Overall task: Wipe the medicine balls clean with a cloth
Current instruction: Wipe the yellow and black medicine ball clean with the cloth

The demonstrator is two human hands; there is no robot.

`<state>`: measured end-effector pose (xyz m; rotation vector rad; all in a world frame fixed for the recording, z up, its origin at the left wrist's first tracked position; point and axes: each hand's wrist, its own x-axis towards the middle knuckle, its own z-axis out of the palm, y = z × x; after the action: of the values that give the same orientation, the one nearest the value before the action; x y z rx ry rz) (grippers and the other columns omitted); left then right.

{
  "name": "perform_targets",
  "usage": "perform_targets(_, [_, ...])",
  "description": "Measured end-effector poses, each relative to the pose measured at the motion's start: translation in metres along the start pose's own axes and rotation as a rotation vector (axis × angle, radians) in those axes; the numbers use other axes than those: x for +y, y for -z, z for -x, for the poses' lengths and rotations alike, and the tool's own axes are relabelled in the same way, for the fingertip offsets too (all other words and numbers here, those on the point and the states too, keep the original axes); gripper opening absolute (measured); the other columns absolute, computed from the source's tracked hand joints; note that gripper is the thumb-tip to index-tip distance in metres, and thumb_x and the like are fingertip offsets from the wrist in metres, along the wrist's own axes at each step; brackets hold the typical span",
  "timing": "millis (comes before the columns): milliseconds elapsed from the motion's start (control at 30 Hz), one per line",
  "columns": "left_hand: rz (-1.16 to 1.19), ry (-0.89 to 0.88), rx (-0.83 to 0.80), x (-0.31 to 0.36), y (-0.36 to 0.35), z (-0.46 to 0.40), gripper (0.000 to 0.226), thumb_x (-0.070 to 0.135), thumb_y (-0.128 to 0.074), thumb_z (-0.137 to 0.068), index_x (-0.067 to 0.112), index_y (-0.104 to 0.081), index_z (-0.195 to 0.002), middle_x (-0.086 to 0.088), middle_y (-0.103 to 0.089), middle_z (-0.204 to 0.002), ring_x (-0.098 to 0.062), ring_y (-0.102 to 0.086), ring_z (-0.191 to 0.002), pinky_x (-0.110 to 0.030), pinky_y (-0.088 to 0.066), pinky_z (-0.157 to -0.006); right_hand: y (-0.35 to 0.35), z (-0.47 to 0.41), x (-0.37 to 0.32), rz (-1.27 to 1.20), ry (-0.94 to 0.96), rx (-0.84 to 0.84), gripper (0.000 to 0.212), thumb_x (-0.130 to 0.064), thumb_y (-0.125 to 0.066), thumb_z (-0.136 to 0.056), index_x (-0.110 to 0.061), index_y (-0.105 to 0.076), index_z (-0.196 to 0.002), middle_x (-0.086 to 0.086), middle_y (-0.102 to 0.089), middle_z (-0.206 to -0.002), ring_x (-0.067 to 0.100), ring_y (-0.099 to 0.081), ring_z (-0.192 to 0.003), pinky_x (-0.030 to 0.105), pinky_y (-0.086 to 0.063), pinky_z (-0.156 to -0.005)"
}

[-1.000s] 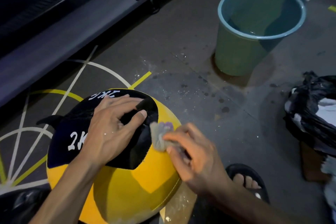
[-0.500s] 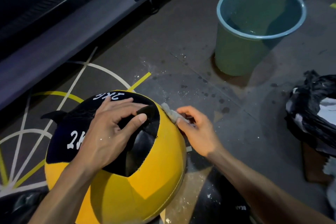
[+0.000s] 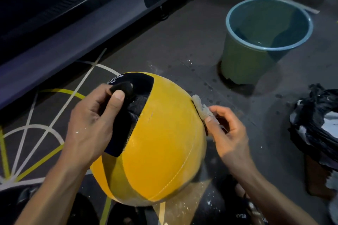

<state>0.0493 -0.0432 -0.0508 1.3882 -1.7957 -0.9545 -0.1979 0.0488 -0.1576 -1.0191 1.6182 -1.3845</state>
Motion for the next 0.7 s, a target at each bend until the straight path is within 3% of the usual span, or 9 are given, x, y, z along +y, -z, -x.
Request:
perform_targets(100, [-0.088,0.032,0.004,0.002,0.004,0.01,0.021,0.049,-0.065,-0.098,0.038,-0.068,-0.115,0.013,-0.072,-0.103,-0.005,-0.068,-0.095,-0.025,-0.05,-0.072,-0.004,0.006,-0.008,0.038,0.038,0.017,0.019,-0.022,-0.066,-0.098,-0.032,-0.069,-0.113,-0.005,-0.066,-0.111,0.015,-0.065,-0.106,0.038,-0.057,-0.086])
perform_targets(167, [-0.1,0.044,0.049,0.004,0.009,0.014,0.017,0.046,-0.064,-0.097,0.036,-0.068,-0.11,0.013,-0.072,-0.099,-0.005,-0.067,-0.091,-0.024,-0.05,-0.069,-0.008,0.013,-0.02,0.063,0.128,0.002,0.018,-0.02,-0.068,-0.098,-0.028,-0.071,-0.114,-0.005,-0.064,-0.11,0.015,-0.064,-0.103,0.033,-0.057,-0.081])
perform_targets(300, [-0.167,0.051,0.129,-0.003,0.017,0.025,0.018,0.05,-0.065,-0.097,0.034,-0.066,-0.105,0.013,-0.07,-0.092,-0.008,-0.064,-0.079,-0.032,-0.049,-0.065,-0.026,0.032,-0.05,0.274,0.502,-0.137,0.024,-0.026,-0.069,-0.094,-0.018,-0.075,-0.116,-0.002,-0.059,-0.109,0.01,-0.062,-0.089,0.019,-0.051,-0.069])
perform_targets(433, [-0.216,0.057,0.113,-0.009,0.024,0.041,0.037,0.057,-0.068,-0.084,0.039,-0.066,-0.117,0.029,-0.067,-0.119,0.006,-0.061,-0.112,-0.027,-0.049,-0.086,-0.041,0.03,-0.068,0.427,0.763,-0.34,0.02,-0.025,-0.069,-0.097,-0.017,-0.074,-0.115,0.001,-0.06,-0.106,0.015,-0.058,-0.093,0.029,-0.05,-0.073])
perform_targets(500, [-0.216,0.046,0.091,-0.01,0.028,0.048,0.039,0.054,-0.071,-0.083,0.04,-0.066,-0.119,0.03,-0.065,-0.123,0.008,-0.059,-0.118,-0.026,-0.049,-0.092,-0.049,0.005,-0.071,0.458,0.768,-0.341,0.019,-0.022,-0.069,-0.097,-0.014,-0.075,-0.113,0.0,-0.06,-0.104,0.013,-0.056,-0.088,0.027,-0.049,-0.072])
perform_targets(600, [-0.188,0.036,0.079,-0.014,0.031,0.058,0.037,0.046,-0.08,-0.086,0.038,-0.068,-0.12,0.028,-0.065,-0.125,0.007,-0.056,-0.123,-0.026,-0.047,-0.098,-0.061,-0.047,-0.07,0.488,0.602,-0.211,0.018,-0.022,-0.069,-0.097,-0.019,-0.074,-0.114,-0.005,-0.059,-0.104,0.007,-0.058,-0.087,0.029,-0.051,-0.075])
perform_targets(700, [-0.151,0.044,0.097,-0.019,0.036,0.065,0.036,0.04,-0.075,-0.082,0.035,-0.068,-0.118,0.027,-0.065,-0.126,0.007,-0.056,-0.123,-0.023,-0.046,-0.097,-0.064,-0.035,-0.074,0.479,0.608,-0.256,0.018,-0.019,-0.07,-0.096,-0.019,-0.074,-0.114,-0.007,-0.058,-0.105,0.005,-0.058,-0.088,0.023,-0.05,-0.074])
